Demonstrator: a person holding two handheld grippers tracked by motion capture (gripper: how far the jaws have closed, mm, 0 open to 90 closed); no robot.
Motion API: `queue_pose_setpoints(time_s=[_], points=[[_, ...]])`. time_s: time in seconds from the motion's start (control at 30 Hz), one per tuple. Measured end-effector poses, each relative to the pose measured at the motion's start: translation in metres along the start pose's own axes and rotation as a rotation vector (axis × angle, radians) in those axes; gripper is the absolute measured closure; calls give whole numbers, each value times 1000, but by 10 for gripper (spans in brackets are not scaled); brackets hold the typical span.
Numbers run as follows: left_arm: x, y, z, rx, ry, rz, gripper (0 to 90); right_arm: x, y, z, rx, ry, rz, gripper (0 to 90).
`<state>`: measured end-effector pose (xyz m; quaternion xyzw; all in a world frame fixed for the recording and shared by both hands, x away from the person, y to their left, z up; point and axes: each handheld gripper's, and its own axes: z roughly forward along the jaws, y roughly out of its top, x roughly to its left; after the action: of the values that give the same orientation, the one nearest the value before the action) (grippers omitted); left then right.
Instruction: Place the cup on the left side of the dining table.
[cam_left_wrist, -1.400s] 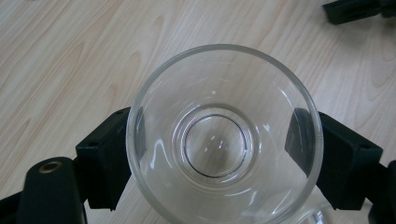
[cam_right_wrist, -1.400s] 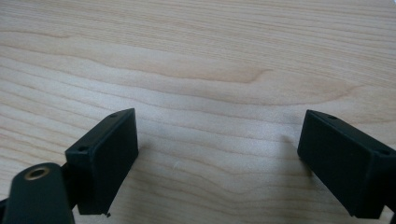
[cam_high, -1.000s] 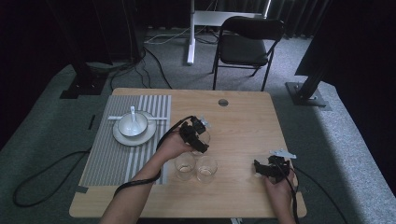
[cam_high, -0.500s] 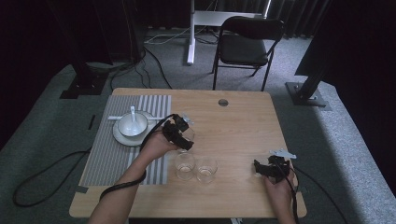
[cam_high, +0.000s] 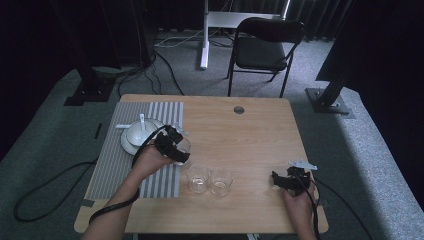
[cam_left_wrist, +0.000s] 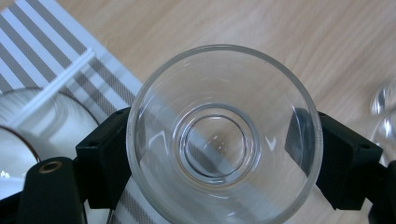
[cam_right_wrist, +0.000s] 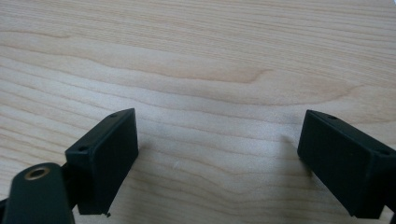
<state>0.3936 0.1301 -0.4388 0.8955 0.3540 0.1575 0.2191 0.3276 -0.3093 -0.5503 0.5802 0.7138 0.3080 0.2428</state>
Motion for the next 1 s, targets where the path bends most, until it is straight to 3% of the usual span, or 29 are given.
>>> queue_pose_setpoints(time_s=[0.6, 0.73, 1.0], points=[[24, -47, -16, 34, 23, -63, 184, 0, 0, 0, 0, 0, 1, 118], [28, -57, -20, 15, 23, -89, 184, 0, 0, 0, 0, 0, 1, 118], [32, -72, -24, 30, 12, -94, 184, 0, 0, 0, 0, 0, 1, 118]])
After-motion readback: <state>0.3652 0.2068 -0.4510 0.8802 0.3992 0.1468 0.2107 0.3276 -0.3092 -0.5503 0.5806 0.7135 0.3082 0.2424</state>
